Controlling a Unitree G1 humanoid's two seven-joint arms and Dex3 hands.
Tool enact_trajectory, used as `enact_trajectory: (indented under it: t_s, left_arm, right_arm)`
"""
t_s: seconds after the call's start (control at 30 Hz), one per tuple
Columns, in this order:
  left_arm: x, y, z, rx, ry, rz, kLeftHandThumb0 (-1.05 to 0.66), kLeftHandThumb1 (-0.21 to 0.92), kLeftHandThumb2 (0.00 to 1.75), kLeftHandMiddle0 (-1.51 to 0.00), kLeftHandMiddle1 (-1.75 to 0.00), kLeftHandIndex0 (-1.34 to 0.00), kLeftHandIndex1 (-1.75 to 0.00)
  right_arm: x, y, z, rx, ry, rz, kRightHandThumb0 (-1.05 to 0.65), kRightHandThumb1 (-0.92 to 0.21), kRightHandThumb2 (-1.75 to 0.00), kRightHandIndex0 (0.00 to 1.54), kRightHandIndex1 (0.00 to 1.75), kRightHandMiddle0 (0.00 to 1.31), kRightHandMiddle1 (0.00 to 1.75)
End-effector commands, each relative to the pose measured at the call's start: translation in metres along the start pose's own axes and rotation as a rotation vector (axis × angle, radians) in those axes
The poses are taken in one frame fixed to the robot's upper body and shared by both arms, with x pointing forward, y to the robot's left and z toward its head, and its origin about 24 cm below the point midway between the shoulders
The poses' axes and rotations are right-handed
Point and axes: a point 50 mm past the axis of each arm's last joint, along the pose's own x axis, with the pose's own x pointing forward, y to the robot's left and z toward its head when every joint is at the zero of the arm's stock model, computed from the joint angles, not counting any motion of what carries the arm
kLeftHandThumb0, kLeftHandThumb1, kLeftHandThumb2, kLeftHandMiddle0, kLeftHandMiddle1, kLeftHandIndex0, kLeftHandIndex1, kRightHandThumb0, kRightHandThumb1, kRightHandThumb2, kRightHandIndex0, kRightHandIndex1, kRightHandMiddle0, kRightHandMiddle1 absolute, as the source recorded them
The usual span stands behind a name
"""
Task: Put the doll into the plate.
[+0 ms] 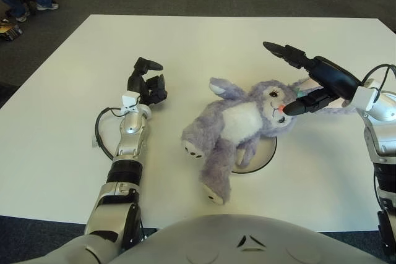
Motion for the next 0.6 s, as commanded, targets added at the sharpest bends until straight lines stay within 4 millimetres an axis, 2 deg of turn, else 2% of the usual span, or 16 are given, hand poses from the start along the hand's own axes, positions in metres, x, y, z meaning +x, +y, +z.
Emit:
enact_trajectory:
  t_s: [0.0,0.3,0.57]
  left_arm:
    - [-0.035,-0.007,-0.037,-0.047,0.168,0.024,-0.41,0.56,1.01,-1.19,-1.75,-0.42,-1.75]
    - [-0.035,-0.004,-0.034,-0.04,0.136,0.061,-0.41,0.56,1.01,-1.19,-1.75,-0.42,-1.75]
    - [-0.032,0.002,-0.029,-0.007,0.085,0.08,-0.41,0.55,1.02,-1.2,-1.75,-0.43,-1.75]
  right_arm:
    - [-0.006,-0.004,-0.008,-0.081,0.082,-0.025,-1.01,-0.83,-0.2,0.0,0.0,0.0,0.0]
    - [-0.01,-0.005,-0.014,-0.187,0.179,-0.097,-1.04,-0.85,-0.18,0.0,0.0,0.0,0.0]
    - [-0.016,-0.004,-0.019,-0.195,0.258,-0.158,-1.05,-0.87,-0.17,0.0,0.0,0.0,0.0]
